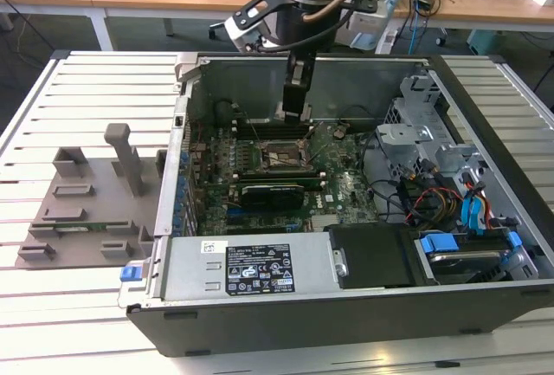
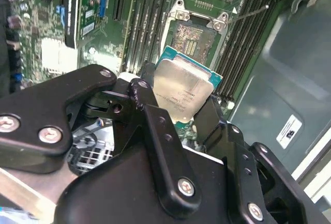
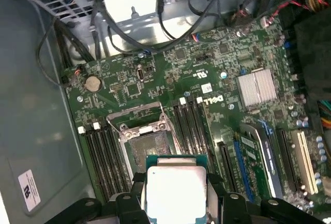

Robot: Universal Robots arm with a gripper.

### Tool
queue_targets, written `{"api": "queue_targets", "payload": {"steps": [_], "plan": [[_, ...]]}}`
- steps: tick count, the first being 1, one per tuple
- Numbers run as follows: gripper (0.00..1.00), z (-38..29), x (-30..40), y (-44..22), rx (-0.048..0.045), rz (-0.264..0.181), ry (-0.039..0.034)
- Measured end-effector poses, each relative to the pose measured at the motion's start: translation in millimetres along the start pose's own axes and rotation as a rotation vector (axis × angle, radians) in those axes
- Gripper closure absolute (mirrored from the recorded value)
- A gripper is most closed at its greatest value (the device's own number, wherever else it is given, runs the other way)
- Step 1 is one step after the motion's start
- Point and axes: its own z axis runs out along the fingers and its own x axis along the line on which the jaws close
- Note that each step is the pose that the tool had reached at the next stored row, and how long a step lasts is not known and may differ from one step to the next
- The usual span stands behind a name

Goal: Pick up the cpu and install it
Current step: 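Place the cpu into insertion slot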

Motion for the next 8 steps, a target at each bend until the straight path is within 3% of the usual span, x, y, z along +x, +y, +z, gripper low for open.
{"api": "queue_targets", "payload": {"steps": [8], "plan": [[0.45,0.2,0.0,0.0,-0.0021,-0.141,-0.0022]]}}
